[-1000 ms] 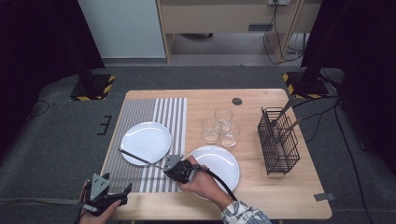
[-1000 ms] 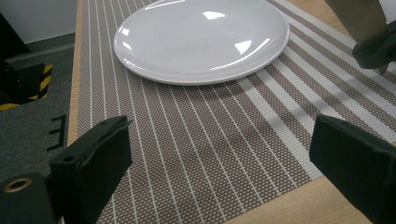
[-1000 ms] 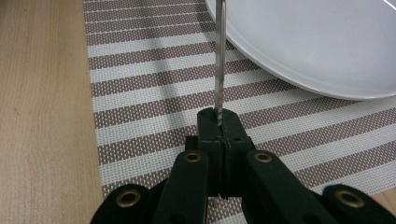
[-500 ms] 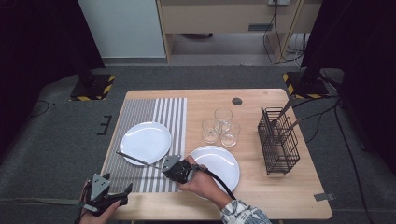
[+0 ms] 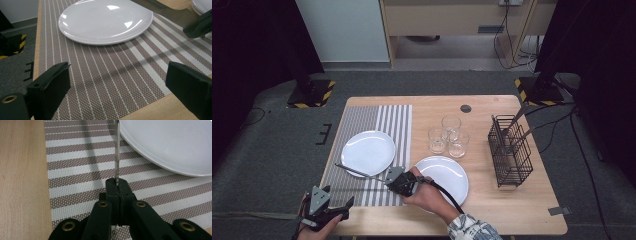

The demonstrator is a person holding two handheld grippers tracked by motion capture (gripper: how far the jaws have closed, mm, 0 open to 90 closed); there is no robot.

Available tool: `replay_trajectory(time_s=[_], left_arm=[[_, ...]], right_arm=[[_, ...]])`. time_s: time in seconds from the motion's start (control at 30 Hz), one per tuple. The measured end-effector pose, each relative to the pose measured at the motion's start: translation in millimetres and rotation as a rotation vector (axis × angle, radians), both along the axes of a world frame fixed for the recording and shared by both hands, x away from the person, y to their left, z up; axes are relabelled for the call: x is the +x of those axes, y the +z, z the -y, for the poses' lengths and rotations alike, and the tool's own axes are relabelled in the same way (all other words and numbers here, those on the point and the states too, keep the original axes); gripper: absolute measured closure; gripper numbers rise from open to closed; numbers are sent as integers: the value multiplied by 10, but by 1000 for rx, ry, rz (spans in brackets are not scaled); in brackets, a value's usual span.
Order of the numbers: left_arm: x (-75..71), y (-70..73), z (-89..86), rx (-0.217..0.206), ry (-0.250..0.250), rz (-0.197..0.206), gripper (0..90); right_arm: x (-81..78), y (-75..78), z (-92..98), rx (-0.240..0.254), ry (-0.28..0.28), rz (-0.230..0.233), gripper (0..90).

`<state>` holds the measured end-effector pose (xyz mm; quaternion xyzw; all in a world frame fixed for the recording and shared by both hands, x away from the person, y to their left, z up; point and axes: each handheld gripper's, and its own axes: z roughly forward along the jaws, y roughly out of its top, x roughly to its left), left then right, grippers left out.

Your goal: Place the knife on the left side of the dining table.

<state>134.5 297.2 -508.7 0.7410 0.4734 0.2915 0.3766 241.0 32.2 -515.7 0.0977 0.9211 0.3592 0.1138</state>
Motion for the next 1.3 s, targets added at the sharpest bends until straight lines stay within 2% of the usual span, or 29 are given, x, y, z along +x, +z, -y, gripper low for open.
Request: replay_trajectory(time_s=[0.73,1.3], left_arm=[[-2,2,18,7,-5,1,56],[-4,8,23,9,-7,4,58]], right_arm=[[-13,0,43,10,13,-12,893],[-21,-34,29,-14,25,-7,892]])
